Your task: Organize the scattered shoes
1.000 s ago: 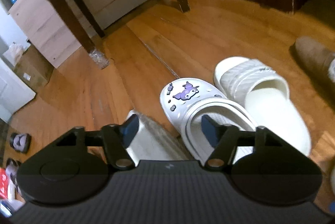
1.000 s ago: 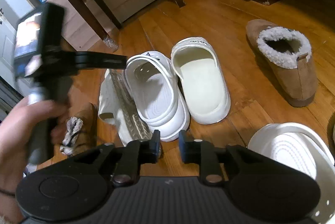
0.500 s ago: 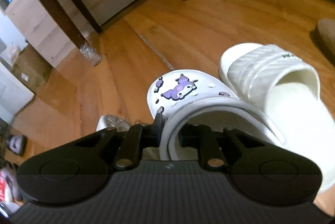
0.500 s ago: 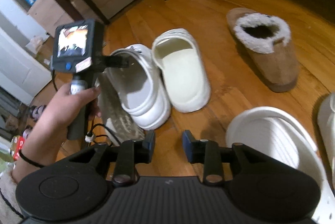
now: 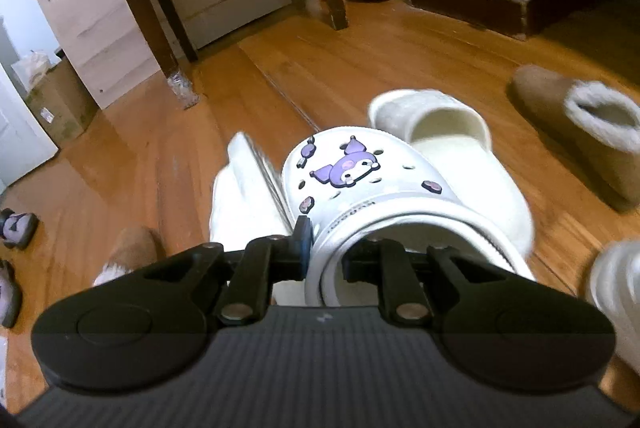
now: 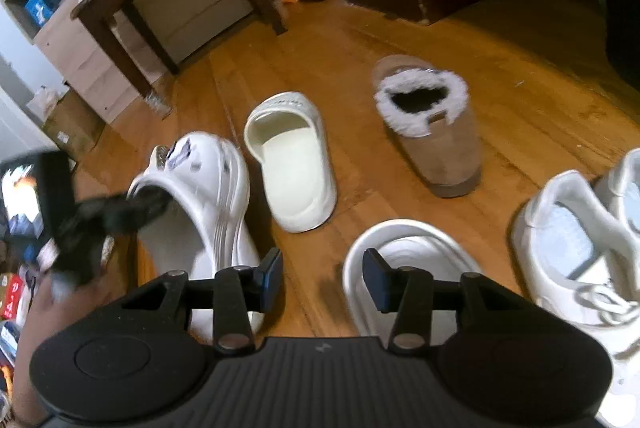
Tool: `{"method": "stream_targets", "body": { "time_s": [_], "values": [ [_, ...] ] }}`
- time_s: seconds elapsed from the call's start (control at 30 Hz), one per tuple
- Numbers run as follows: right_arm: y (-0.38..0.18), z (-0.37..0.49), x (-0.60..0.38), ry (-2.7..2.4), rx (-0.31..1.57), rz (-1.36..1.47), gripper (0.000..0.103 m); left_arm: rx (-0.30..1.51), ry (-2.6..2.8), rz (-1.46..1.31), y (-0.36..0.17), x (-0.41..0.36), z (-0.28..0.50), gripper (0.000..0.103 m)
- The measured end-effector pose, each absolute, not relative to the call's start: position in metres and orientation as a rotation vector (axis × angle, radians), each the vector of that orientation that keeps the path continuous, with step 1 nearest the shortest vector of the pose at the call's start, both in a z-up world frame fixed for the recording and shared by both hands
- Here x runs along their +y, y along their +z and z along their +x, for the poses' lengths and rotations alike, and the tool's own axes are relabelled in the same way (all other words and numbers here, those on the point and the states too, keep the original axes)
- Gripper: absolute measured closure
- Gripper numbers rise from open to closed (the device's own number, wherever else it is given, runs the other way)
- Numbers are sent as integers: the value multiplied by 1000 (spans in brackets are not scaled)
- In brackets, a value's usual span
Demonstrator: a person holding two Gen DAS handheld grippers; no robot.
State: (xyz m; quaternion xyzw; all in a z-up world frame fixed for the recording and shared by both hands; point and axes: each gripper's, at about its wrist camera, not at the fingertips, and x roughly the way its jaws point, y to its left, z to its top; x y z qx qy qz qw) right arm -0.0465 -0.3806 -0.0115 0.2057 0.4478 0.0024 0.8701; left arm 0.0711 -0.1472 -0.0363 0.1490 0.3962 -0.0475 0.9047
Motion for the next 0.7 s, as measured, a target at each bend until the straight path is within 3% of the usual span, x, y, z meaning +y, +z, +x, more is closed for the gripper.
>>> {"method": "stream_targets", "body": {
  "time_s": [0.37, 0.53, 0.57, 0.6, 0.67, 0.7],
  "values": [
    [9, -72, -373, 102, 962, 336, 57, 967, -100, 183, -18, -141, -19, 88],
    [2, -82, -361, 170, 980, 305, 57, 1077, -48, 177, -36, -140, -38, 87],
    [0, -83, -359, 183, 989, 309, 57, 1123, -42, 155, -45, -138, -38, 82],
    [-4, -83, -355, 214, 1007, 305, 57, 1164, -57, 107, -49, -133, -38, 70],
    [-12, -84, -346, 281, 1040, 263, 57, 1291, -111, -112, -52, -111, -42, 64],
    [-15, -84, -338, 326, 1060, 223, 57, 1312, -105, -220, -51, -98, -46, 47]
  ]
}}
